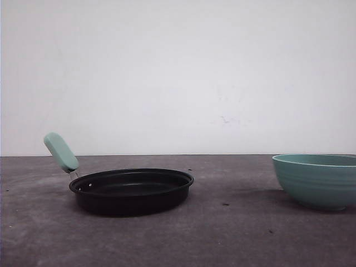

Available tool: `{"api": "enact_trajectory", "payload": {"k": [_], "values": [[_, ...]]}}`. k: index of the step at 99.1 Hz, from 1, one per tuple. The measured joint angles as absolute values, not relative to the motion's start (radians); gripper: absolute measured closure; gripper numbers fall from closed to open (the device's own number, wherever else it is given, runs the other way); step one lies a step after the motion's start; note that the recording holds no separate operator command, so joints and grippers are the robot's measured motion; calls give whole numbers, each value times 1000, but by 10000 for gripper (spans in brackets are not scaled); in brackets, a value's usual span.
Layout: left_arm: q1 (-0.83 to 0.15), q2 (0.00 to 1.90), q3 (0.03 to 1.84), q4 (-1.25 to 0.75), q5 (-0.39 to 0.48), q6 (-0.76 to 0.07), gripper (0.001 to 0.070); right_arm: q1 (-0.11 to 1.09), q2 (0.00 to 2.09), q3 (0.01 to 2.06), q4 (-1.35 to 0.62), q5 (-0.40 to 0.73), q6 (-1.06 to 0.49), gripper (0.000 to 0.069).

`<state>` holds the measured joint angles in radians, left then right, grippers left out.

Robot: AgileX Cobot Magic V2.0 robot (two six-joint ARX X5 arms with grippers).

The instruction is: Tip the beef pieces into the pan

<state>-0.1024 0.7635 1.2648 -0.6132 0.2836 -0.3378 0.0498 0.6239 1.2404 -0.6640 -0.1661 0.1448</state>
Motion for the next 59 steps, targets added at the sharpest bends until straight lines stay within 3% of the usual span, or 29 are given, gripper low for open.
{"api": "enact_trajectory", "payload": {"k": [16, 32, 59], "values": [[-103, 773, 1201, -600, 284, -368, 30, 72, 655, 1241, -739, -120, 126, 8], [-103, 802, 970, -509, 296, -451, 30, 86, 698, 1241, -794, -98, 125, 8], [-103, 868, 487, -80, 376, -775, 30, 98, 707, 1241, -797, -97, 120, 8]]}}
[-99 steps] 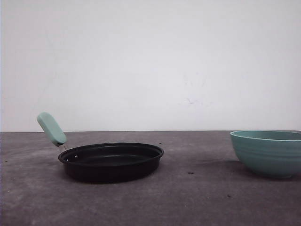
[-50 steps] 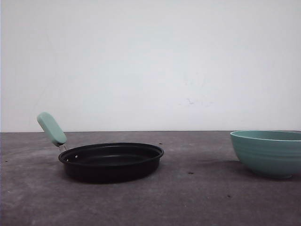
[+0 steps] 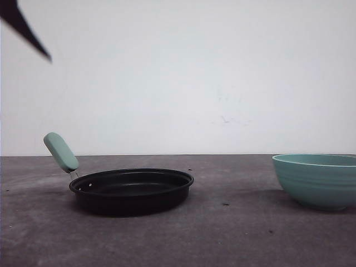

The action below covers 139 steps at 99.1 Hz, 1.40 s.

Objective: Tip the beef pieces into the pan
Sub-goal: 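Reach the left gripper down and grasp the pan's green handle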

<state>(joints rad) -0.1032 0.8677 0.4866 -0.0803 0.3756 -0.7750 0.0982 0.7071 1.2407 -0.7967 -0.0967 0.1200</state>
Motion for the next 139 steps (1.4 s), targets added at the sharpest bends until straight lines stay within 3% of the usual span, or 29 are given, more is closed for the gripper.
{"api": "enact_trajectory", "payload": {"k": [9, 20, 63, 81, 102, 121, 139], "values": [[-110, 935, 421, 28, 374, -862, 30, 98, 704, 1241, -797, -97, 120, 8], [-136, 1033, 419, 123, 379, -904, 30, 98, 704, 1241, -803, -97, 120, 8], [-215, 1372, 419, 405, 367, -951, 43, 98, 707, 1241, -857, -79, 119, 8], [-234, 1453, 419, 507, 342, -986, 201, 98, 707, 1241, -875, -78, 119, 8], [-244, 1535, 429, 588, 343, -1020, 262, 98, 707, 1241, -875, -75, 120, 8], [-245, 1560, 435, 631, 336, -1034, 546, 98, 707, 1241, -904, -74, 120, 8], [-247, 1573, 456, 617, 331, -1007, 650, 98, 707, 1241, -935, -74, 120, 8]]}}
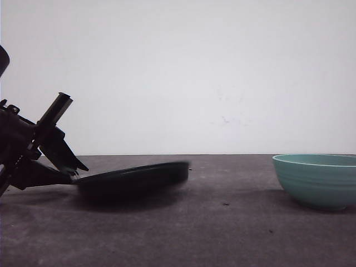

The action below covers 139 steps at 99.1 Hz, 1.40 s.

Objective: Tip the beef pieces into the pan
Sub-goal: 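Reach the left gripper down and grasp the pan's green handle, then lift the black pan with the left gripper toward the bowl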

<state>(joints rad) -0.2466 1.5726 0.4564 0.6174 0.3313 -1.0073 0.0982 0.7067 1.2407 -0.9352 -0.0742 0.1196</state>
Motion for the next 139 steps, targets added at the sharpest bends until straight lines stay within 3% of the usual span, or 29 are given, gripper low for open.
{"api": "enact_trajectory", "payload": {"k": [26, 41, 66, 74, 100, 118, 139], "values": [[-245, 1583, 478, 635, 420, -961, 654, 98, 708, 1241, -940, -74, 120, 8], [-245, 1493, 478, 617, 434, -957, 654, 98, 734, 1241, -966, -75, 119, 8], [-246, 1195, 482, 314, 445, -906, 654, 98, 905, 1156, -985, -77, 84, 14], [-250, 1087, 482, 176, 441, -869, 654, 98, 963, 1072, -941, -80, 77, 71], [-253, 784, 523, -170, 418, -764, 654, 98, 1112, 883, -740, -204, 85, 355], [-253, 699, 628, -326, 415, -675, 654, 96, 1196, 883, -694, -187, 94, 419], [-253, 698, 680, -376, 415, -619, 654, 59, 1291, 883, -706, -197, 94, 438]]}}
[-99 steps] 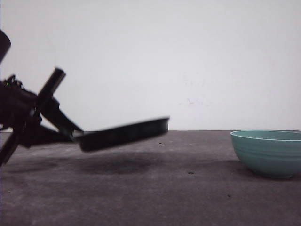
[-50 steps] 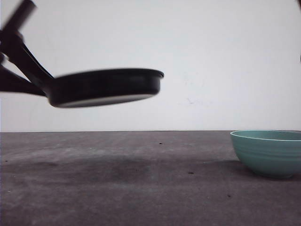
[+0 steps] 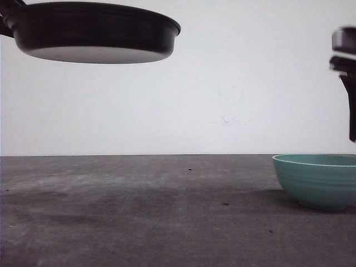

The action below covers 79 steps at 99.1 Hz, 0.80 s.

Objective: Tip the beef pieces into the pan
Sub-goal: 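Lift the black pan with the left gripper toward the bowl, then grasp the rim of the green bowl with the right gripper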

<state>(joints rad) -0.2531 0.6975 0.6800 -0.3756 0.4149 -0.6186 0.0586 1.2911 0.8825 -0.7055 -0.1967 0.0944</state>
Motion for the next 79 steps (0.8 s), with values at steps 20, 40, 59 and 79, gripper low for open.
{"api": "enact_trajectory", "payload": {"k": [20, 40, 59, 79], "values": [[-253, 700, 680, -384, 415, -613, 654, 36, 1354, 883, -699, -209, 96, 438], [-253, 700, 680, -385, 414, -613, 654, 31, 1402, 883, -667, -217, 110, 556], [-253, 700, 680, -387, 396, -596, 654, 31, 1447, 883, -649, -244, 114, 599], [-253, 701, 680, -389, 387, -591, 654, 31, 1462, 883, -626, -262, 132, 620]]}}
